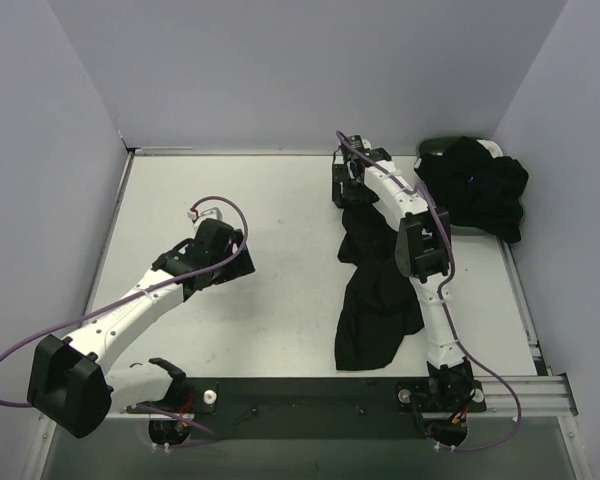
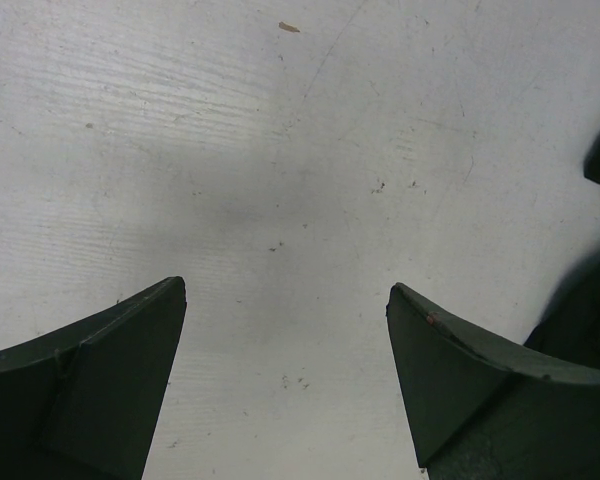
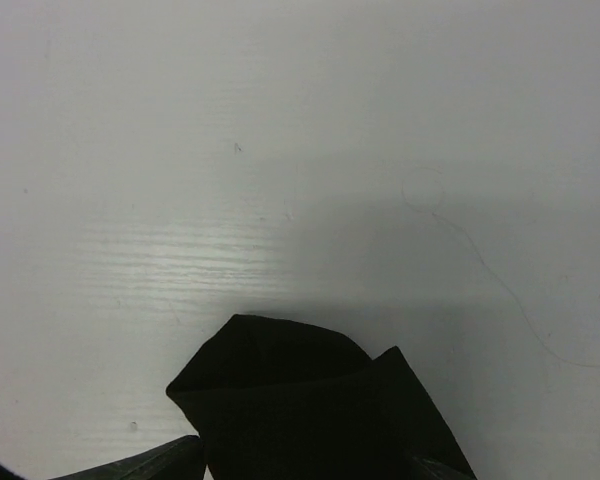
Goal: Fold and stack the t-shirts
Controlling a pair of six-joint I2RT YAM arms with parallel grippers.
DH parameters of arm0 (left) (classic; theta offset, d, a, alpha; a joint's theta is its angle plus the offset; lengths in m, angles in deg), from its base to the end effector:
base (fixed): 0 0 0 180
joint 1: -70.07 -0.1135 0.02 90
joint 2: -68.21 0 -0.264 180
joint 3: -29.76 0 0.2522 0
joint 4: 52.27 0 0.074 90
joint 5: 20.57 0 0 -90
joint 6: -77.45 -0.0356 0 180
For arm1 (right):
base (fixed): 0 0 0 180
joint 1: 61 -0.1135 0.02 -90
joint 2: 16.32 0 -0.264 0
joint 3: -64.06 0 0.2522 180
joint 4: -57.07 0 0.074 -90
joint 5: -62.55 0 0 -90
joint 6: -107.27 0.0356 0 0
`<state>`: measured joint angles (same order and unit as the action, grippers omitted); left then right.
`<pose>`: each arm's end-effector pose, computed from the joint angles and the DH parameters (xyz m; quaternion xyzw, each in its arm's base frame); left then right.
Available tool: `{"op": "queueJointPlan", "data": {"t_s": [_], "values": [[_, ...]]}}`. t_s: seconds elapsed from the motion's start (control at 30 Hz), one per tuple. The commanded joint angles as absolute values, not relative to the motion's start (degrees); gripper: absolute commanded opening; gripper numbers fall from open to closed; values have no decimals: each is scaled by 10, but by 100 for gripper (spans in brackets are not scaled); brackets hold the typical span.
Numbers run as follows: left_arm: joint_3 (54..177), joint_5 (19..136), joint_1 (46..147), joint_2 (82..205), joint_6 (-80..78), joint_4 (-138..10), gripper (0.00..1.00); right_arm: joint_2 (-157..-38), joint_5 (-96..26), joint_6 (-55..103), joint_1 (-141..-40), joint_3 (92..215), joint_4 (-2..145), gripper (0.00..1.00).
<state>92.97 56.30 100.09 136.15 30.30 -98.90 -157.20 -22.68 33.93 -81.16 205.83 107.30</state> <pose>0.2119 -0.1131 0.2525 -0.1423 0.9274 -0.1084 0.3285 0.5157 0.1862 0.2009 -0.0142 0.9369 0.0726 0.3417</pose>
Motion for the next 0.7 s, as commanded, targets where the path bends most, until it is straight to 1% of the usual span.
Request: {"op": "queueJointPlan", "data": {"t_s": [0.0, 0.07, 0.1, 0.13, 0.17, 0.2, 0.33, 0.43, 0.53, 0.57, 0.63, 0.67], "values": [[930, 569, 999, 1359, 306, -960, 91, -1586, -238, 348, -810, 2090, 1106, 67], [928, 568, 999, 1358, 306, -961, 91, -1593, -242, 355, -805, 2103, 1111, 54], [927, 567, 999, 1356, 306, -960, 91, -1598, -240, 356, -805, 2104, 1113, 34], [925, 565, 999, 1355, 306, -960, 91, -1599, -240, 359, -805, 2107, 1114, 24], [924, 563, 999, 1353, 305, -960, 91, -1598, -239, 360, -805, 2106, 1114, 3], [924, 562, 999, 1353, 305, -961, 91, -1596, -238, 362, -805, 2105, 1114, 0], [924, 562, 999, 1353, 304, -961, 91, -1570, -221, 350, -820, 2102, 1114, 0], [921, 562, 999, 1356, 304, -955, 91, -1526, -188, 317, -860, 2116, 1112, 0], [920, 564, 999, 1371, 306, -947, 91, -1465, -179, 301, -905, 2148, 1114, 0], [919, 564, 999, 1374, 307, -946, 91, -1423, -180, 308, -915, 2154, 1112, 0], [917, 567, 1000, 1374, 310, -939, 91, -1378, -192, 318, -935, 2155, 1107, 0], [915, 568, 1000, 1374, 310, -936, 91, -1332, -194, 324, -940, 2155, 1106, 0]]}}
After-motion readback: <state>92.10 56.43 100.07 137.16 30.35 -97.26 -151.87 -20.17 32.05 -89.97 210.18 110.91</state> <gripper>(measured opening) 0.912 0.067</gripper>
